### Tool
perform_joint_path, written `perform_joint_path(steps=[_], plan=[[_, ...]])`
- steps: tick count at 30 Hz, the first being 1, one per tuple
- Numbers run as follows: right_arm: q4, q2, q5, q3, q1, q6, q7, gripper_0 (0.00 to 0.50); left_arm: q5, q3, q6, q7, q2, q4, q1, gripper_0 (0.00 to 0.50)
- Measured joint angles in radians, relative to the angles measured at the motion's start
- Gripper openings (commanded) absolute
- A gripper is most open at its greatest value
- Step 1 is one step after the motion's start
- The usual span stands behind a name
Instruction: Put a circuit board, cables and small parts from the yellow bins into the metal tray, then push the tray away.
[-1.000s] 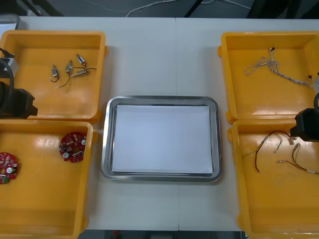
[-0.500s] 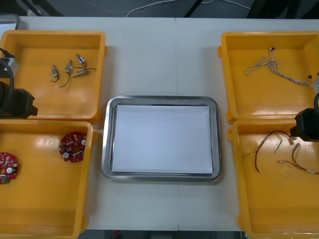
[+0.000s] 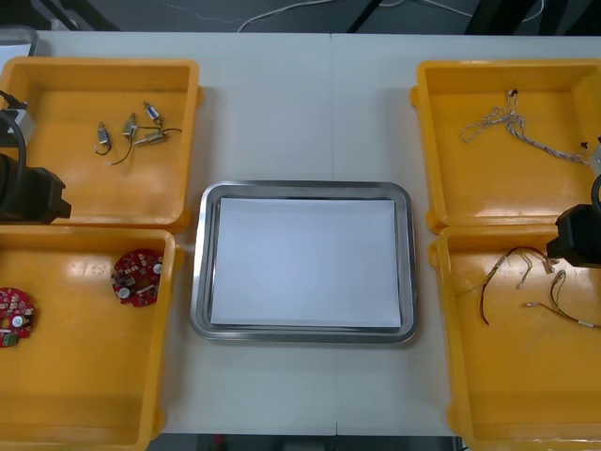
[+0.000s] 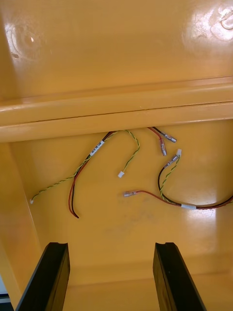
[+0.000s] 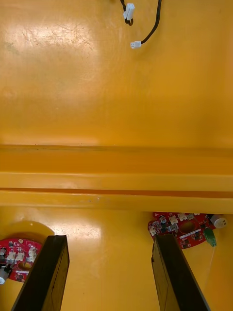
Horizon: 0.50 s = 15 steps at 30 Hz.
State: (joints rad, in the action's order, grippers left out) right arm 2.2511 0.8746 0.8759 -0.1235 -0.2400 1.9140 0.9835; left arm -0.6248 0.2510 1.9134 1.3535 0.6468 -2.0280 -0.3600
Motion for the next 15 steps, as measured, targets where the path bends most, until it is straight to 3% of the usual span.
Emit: perform_joint_path(steps=[15], plan=[[0.000, 0.000, 0.000, 0.000, 0.000, 0.000, 0.000, 0.500, 0.000, 0.000, 0.000, 0.000, 0.000, 0.000, 0.000, 0.500]])
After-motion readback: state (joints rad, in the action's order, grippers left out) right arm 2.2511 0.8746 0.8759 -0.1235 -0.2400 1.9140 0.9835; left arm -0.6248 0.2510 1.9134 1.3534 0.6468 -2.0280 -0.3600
